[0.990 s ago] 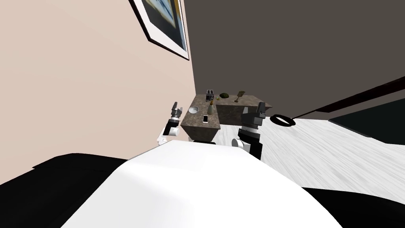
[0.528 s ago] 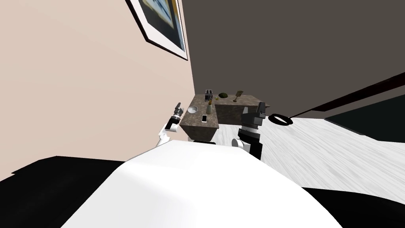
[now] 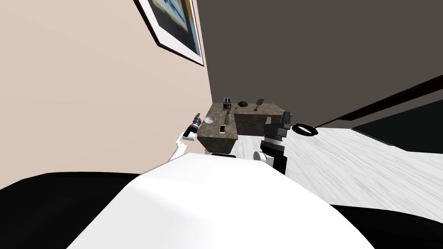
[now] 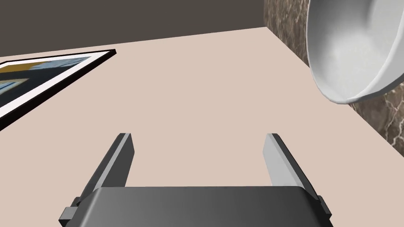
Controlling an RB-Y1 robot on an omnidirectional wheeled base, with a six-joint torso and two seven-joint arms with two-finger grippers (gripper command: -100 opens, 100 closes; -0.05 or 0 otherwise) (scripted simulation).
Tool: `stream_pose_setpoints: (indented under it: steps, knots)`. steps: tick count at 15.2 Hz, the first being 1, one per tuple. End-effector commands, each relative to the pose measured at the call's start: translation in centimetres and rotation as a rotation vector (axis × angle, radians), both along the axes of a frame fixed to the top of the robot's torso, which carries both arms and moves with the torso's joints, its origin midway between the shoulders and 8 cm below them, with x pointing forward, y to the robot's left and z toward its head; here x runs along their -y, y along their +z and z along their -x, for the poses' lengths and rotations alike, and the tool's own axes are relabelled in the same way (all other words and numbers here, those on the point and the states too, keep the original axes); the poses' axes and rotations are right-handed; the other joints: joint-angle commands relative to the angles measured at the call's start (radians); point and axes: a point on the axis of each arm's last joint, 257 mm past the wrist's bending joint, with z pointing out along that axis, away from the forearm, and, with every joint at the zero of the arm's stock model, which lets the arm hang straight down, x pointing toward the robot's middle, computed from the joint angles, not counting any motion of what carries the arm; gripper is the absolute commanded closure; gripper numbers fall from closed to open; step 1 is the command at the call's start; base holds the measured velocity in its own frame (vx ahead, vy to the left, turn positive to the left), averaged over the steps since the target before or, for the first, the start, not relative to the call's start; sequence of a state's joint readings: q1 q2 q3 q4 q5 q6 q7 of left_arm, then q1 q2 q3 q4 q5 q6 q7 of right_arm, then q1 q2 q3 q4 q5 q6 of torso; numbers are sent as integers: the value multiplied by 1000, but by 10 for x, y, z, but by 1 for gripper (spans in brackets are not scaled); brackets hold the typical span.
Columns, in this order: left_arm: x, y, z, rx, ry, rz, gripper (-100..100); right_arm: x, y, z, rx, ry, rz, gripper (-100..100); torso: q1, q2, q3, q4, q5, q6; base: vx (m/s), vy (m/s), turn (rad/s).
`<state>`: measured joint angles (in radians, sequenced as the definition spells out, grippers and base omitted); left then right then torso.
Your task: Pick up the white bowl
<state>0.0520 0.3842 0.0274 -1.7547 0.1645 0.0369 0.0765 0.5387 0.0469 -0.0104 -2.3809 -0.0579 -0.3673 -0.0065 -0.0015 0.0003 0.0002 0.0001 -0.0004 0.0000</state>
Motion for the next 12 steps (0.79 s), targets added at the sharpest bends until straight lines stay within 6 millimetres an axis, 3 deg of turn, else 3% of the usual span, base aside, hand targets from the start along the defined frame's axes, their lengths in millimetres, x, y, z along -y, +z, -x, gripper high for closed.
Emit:
stream_pose_setpoints:
  steps: [1,3,4,11,12]
  knots:
    - [-7,-11,-14,-52,10,-11,-100,0,0,0,0,0,0,0,0,0,0,0,0,0,-10,-22,-21]
    - [-10,-19,-14,-76,17,-10,-100,0,0,0,0,0,0,0,0,0,0,0,0,0,-11,-21,-18]
    - [-15,-25,-26,-109,24,-19,-100,0,0,0,0,0,0,0,0,0,0,0,0,0,-12,-26,-20]
    - [-34,-59,-46,-255,66,-30,-100,0,0,0,0,0,0,0,0,0,0,0,0,0,-9,-24,-20]
    - [-36,-55,-56,-267,68,-36,-100,0,0,0,0,0,0,0,0,0,0,0,0,0,-11,-30,-36]
